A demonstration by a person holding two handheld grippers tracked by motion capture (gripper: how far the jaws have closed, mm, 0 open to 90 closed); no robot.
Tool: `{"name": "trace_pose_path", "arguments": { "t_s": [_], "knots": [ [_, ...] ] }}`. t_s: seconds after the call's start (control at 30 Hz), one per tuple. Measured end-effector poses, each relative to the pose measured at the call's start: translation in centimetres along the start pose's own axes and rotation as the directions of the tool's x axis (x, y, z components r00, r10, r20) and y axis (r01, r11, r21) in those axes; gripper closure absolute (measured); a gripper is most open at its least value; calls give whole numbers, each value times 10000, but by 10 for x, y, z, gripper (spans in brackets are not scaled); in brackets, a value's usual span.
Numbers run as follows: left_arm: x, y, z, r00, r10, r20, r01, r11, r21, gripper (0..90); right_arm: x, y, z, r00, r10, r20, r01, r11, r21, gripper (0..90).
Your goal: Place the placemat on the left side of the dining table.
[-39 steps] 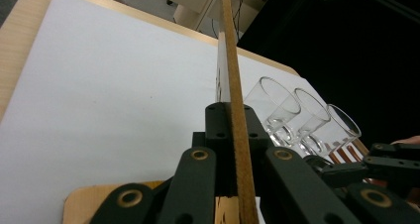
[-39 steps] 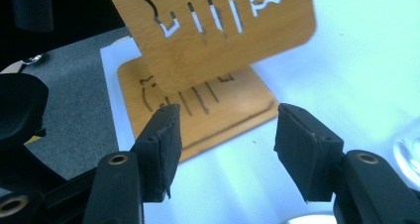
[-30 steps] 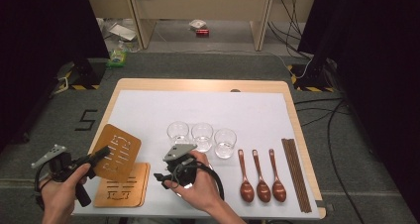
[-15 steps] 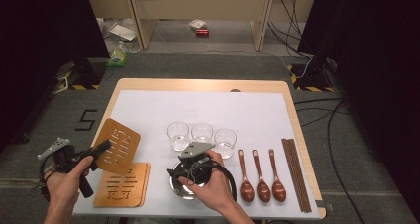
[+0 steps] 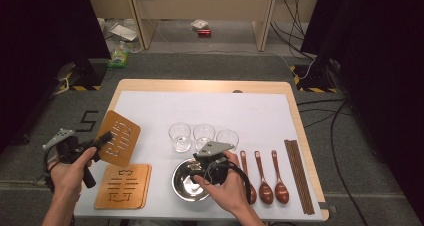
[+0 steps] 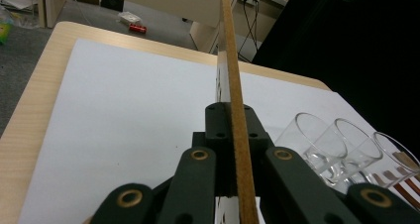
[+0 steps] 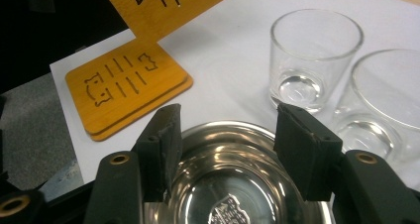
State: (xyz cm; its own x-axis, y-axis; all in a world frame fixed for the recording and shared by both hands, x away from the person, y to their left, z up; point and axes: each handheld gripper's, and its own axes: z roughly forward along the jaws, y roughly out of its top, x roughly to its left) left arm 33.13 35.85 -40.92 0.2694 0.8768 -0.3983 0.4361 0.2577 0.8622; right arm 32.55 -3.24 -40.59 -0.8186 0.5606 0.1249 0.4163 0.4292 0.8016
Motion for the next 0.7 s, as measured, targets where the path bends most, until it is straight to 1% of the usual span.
{"name": "trace_pose_path", "arguments": {
  "t_s": [0.13, 0.43, 0.7],
  "knots": [
    [0, 4, 6, 9999, 131, -20, -132, 9999, -41, 860, -5, -4, -6, 9998, 99, 164, -98, 9999, -59, 444],
    [1, 11, 20, 9990, 412, -159, -411, 9991, 49, 860, -17, -13, -21, 9980, 402, 488, -391, 9990, -236, 446],
    [5, 13, 27, 9989, 412, -229, -411, 9991, 28, 860, -26, -23, -33, 9948, 674, 768, -649, 9973, -344, 447]
  ]
}}
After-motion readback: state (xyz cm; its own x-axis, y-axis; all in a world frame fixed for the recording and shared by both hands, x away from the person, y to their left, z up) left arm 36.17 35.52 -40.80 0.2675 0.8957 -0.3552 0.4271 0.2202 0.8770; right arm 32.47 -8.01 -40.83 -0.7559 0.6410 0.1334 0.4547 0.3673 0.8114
